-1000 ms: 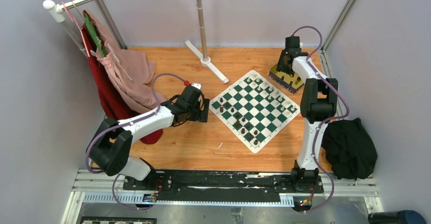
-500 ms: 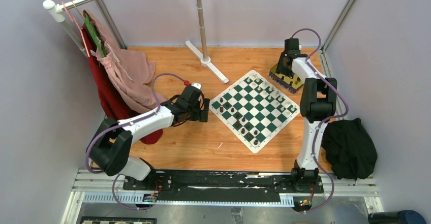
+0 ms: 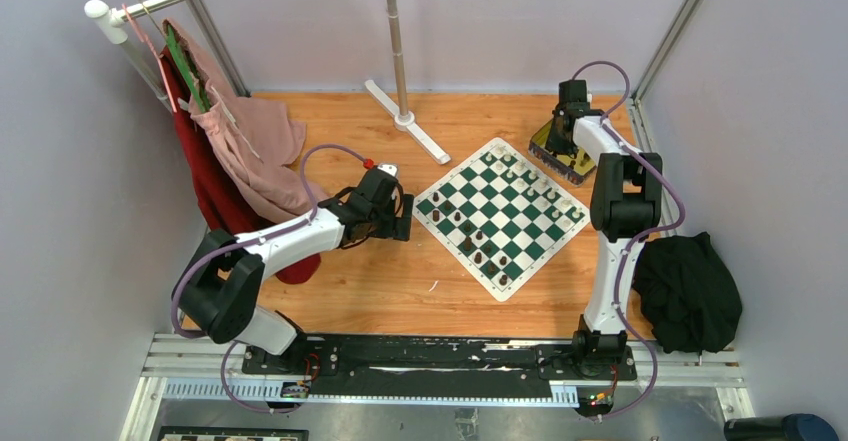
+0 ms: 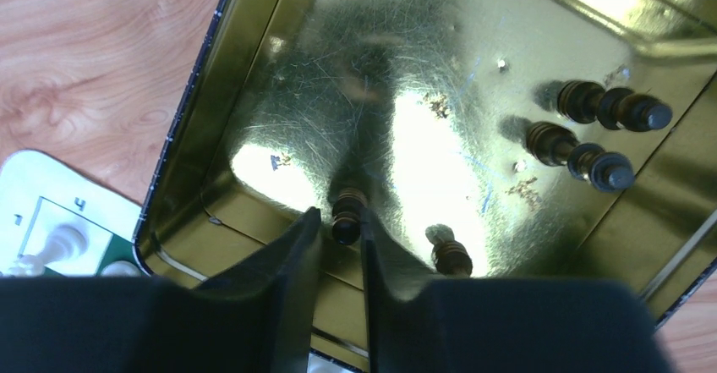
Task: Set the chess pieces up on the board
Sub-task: Pick up the chess piece from the storage box, then place the chess piece on the chessboard.
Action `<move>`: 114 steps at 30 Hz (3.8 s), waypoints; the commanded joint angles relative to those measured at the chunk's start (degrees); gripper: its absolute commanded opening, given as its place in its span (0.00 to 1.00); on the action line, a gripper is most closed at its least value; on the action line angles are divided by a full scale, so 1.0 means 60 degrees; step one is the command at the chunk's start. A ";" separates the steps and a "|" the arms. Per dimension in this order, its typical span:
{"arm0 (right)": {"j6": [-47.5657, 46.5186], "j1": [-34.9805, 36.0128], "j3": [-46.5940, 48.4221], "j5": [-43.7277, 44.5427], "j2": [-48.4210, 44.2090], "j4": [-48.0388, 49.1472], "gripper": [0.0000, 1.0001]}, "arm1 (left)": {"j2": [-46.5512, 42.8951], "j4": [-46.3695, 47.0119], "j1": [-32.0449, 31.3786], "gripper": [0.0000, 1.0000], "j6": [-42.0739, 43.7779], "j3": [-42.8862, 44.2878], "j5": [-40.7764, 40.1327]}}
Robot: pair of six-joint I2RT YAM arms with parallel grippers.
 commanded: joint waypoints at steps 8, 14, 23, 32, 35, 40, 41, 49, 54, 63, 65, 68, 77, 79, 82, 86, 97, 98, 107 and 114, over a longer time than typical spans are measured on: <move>-0.0065 -0.0094 0.0022 0.0282 0.0043 -0.0131 0.00 | 0.0027 0.0122 0.0054 1.00 -0.0139 0.0047 0.0015; -0.0164 -0.0420 0.0323 0.0405 -0.0189 -0.0109 0.00 | -0.0104 0.0115 0.0061 1.00 -0.0140 -0.0035 -0.0027; -0.0334 -0.0535 0.0500 0.0385 -0.0522 -0.0076 0.00 | -0.0441 0.0137 0.0048 1.00 -0.0117 -0.0198 -0.0058; -0.0421 -0.0473 0.0348 0.0139 -0.1225 -0.0102 0.00 | -0.1335 0.0177 0.0054 1.00 -0.0345 -0.0797 -0.0225; -0.0441 -0.0314 0.0253 0.0133 -0.1646 -0.0139 0.00 | -0.1911 0.0226 0.0052 1.00 -0.0468 -0.1149 -0.0283; -0.0619 0.0343 0.0242 -0.0263 -0.2196 -0.0548 0.00 | -0.2805 0.0211 0.0061 1.00 -0.0737 -0.1709 -0.0443; -0.0676 0.0526 0.0226 -0.0327 -0.2295 -0.0663 0.00 | -0.2994 0.0210 0.0056 1.00 -0.0810 -0.1833 -0.0473; -0.1091 0.2486 -0.0379 -0.0243 -0.3179 -0.1225 0.00 | -0.4412 0.0223 0.0052 1.00 -0.1307 -0.2760 -0.0514; -0.1124 0.3741 -0.0928 -0.0020 -0.3616 -0.1550 0.00 | -0.5192 0.0020 0.0059 1.00 -0.1517 -0.3205 -0.0456; -0.0677 0.4757 -0.3196 0.0279 -0.5235 -0.1771 0.00 | -0.6227 -0.0682 0.0055 1.00 -0.1413 -0.3395 -0.0406; -0.0524 0.4844 -0.3822 0.0341 -0.5835 -0.1775 0.00 | -0.6366 -0.0799 0.0052 1.00 -0.1377 -0.3409 -0.0376; -0.0310 0.5016 -0.4723 0.0602 -0.6550 -0.1801 0.00 | -0.6428 -0.0878 0.0052 1.00 -0.1333 -0.3402 -0.0250; 0.0683 0.5407 -0.6907 0.1090 -0.8654 -0.1986 0.00 | -0.6184 -0.0902 0.0056 1.00 -0.1058 -0.3271 0.0034; 0.0905 0.5504 -0.7366 0.1122 -0.9036 -0.2003 0.00 | -0.6020 -0.0867 0.0045 1.00 -0.1002 -0.3201 0.0103; 0.1274 0.5649 -0.8063 0.1206 -0.9560 -0.2025 0.00 | -0.5790 -0.0771 0.0033 1.00 -0.0953 -0.3094 0.0228; 0.1695 0.5809 -0.8735 0.1278 -1.0067 -0.1947 0.00 | -0.5477 -0.0696 0.0011 1.00 -0.0871 -0.2948 0.0296; 0.2242 0.6067 -0.9647 0.1375 -1.0269 -0.1671 0.00 | -0.5138 -0.0711 -0.0128 1.00 -0.0662 -0.2748 0.0280; 0.2265 0.6085 -0.9713 0.1405 -1.0268 -0.1638 0.00 | -0.5146 -0.0726 -0.0129 1.00 -0.0647 -0.2728 0.0266; 0.2254 0.6137 -1.0142 0.1432 -0.9967 -0.0996 0.00 | -0.5253 -0.0770 -0.0129 1.00 -0.0639 -0.2801 0.0205; 0.2267 0.6154 -1.0286 0.1391 -0.9729 -0.0642 0.00 | -0.5271 -0.0779 -0.0147 1.00 -0.0624 -0.2801 0.0213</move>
